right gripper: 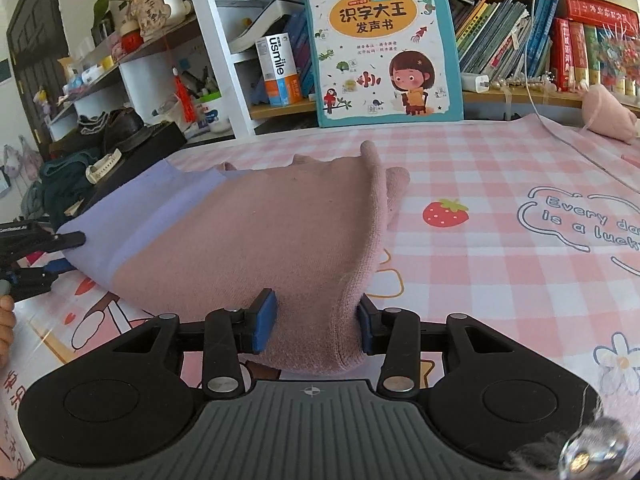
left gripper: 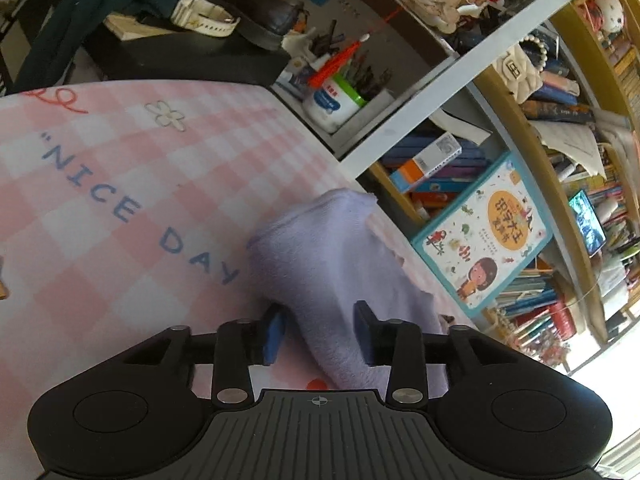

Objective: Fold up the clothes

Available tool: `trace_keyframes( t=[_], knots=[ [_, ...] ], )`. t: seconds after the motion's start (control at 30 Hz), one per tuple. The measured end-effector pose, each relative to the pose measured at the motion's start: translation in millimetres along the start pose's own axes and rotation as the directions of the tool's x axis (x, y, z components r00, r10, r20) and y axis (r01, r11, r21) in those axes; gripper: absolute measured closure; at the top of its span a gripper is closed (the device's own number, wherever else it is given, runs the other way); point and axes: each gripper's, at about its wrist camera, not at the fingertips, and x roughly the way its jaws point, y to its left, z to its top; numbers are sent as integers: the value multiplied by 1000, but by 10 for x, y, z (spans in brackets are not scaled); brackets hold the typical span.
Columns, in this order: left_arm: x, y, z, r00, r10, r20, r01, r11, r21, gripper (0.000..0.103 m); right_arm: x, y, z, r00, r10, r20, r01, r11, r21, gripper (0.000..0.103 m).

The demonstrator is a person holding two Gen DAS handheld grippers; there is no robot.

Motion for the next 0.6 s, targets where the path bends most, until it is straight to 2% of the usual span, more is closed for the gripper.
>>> trace_keyframes(
  t=[0.1, 0.13, 0.37, 0.6],
  knots=[
    [41, -35, -23, 1000, 5, 14, -5, 1000, 4, 44, 7, 27, -3, 1000, -13, -2, 13, 1000, -17, 64],
    [55, -47, -31, 1000, 6, 19, -6, 1000, 5, 42, 10, 37, -4, 1000, -18, -2, 18, 1000, -24, 64],
    [138, -123, -81, 999, 17, 51, -17, 1000, 17, 42, 19, 84, -8, 999, -49, -2, 49, 998, -49, 60],
    [150, -124, -55, 998, 27, 49, -26, 999, -20, 44, 14, 101, -12, 997, -77, -1, 76, 996, -55, 52]
  ],
)
